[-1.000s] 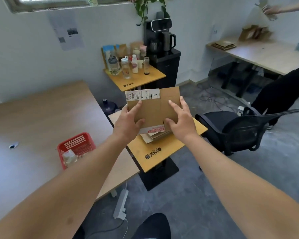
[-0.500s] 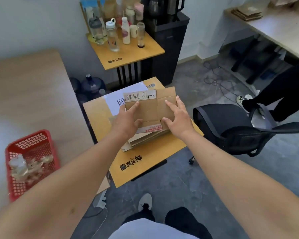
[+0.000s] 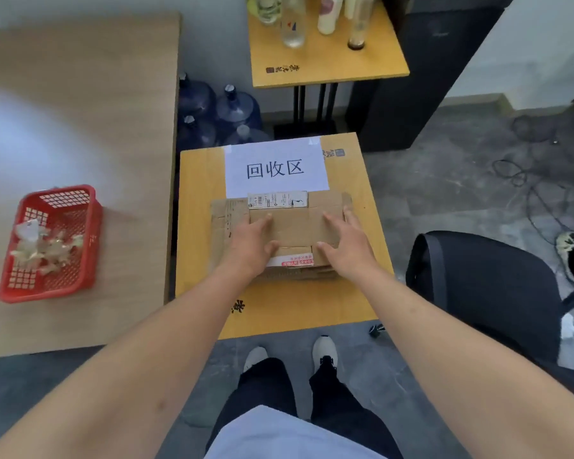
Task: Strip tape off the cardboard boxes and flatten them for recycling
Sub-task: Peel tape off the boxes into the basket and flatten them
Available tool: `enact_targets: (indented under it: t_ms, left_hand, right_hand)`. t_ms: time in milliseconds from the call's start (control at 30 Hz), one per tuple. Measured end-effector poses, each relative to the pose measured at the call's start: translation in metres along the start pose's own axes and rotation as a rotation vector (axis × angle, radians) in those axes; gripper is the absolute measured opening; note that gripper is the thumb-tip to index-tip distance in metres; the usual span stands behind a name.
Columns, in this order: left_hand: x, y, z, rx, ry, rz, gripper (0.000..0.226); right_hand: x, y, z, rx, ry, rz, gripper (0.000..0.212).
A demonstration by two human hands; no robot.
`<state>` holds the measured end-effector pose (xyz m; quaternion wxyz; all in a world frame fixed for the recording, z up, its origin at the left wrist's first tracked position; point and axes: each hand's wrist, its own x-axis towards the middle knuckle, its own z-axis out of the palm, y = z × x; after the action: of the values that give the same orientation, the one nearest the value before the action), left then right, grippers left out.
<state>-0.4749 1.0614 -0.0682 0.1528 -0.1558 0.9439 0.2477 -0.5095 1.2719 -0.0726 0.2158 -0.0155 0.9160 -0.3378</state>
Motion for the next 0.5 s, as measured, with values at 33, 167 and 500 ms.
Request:
enact_targets:
  t_ms: [33, 167, 500]
  left_hand:
    - [0.002, -0.001, 0.007, -0.023, -0.009, -0.031, 0.066]
    - [0.012, -0.008, 0.033, -0.068, -0.032, -0.136, 0.064]
    - [0.041, -0.022, 0.057, 0.178, 0.050, -0.104, 0.053]
  right_hand:
    - [0.005, 0.006, 0.002, -0.016, -0.027, -0.002, 0.070]
    - [0.030, 0.023, 0.011, -0.068, -0.124, 0.003, 0.069]
    - [0.068, 0.013, 0.042, -0.584, -0.028, -0.137, 0.048]
